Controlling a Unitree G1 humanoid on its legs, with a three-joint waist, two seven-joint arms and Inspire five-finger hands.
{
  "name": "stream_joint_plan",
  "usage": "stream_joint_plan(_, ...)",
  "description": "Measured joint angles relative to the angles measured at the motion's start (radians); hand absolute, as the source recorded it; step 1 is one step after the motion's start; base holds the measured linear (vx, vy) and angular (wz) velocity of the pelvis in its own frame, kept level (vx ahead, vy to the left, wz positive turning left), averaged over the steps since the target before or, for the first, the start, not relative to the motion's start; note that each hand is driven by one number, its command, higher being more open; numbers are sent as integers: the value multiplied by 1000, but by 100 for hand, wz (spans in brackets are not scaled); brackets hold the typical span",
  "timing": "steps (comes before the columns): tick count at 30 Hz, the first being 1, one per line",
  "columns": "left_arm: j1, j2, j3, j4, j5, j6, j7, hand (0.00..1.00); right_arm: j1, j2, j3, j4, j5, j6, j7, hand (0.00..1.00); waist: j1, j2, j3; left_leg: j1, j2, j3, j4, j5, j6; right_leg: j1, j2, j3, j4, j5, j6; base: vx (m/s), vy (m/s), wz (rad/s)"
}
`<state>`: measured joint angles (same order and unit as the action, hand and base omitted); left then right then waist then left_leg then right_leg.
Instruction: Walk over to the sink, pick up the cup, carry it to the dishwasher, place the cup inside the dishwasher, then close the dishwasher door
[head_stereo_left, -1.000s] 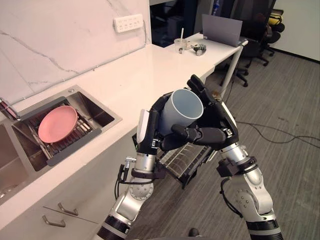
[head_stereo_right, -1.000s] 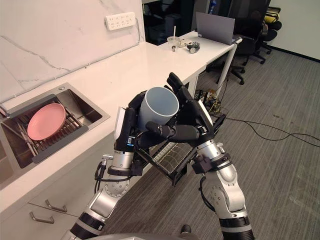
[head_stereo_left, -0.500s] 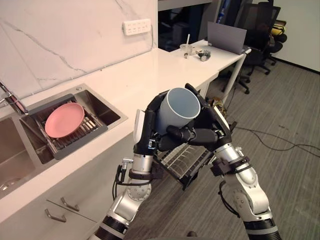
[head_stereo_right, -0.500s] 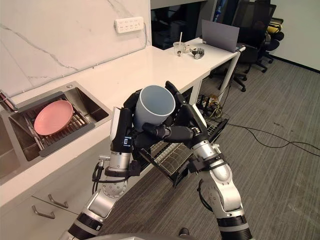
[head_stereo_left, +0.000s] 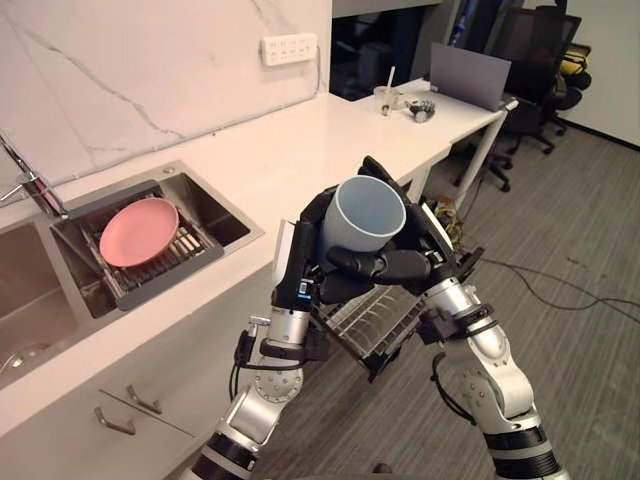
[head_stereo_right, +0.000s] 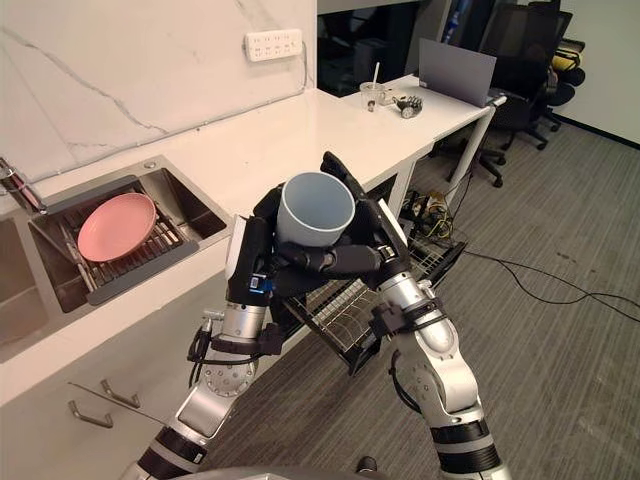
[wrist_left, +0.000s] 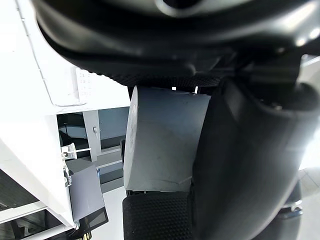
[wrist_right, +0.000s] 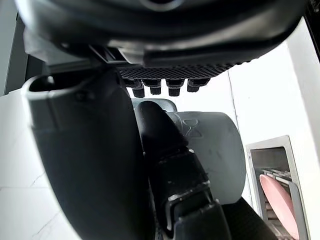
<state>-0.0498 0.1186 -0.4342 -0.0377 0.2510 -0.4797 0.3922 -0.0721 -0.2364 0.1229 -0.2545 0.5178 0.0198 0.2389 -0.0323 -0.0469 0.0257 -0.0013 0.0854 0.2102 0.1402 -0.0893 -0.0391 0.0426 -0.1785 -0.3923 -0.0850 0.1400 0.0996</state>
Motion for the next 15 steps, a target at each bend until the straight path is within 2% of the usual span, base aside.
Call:
stream_joint_plan(9,27,-3,-10,-3,-31,2,1,0,-37,-12,5,41,-13,7,-9,0,4,-1,-1,-8,0,-12,0,7,-2,0,0,-19,0,0,0,-23,5,4)
stream_joint_plan(10,27,-3,-10,-3,-35,2,1,100,-37,-12,6,41,-19,7,-7,0,6,-1,-1,-8,0,-14,0,7,-2,0,0,-20,0,0,0,0,0,0)
stream_joint_plan(15,32,0,-10,-4,-37,2,1,100,-37,-12,13,42,-30,7,-20,0,7,-4,-3,-9,-1,-14,0,7,-1,0,0,-21,0,0,0,0,0,0)
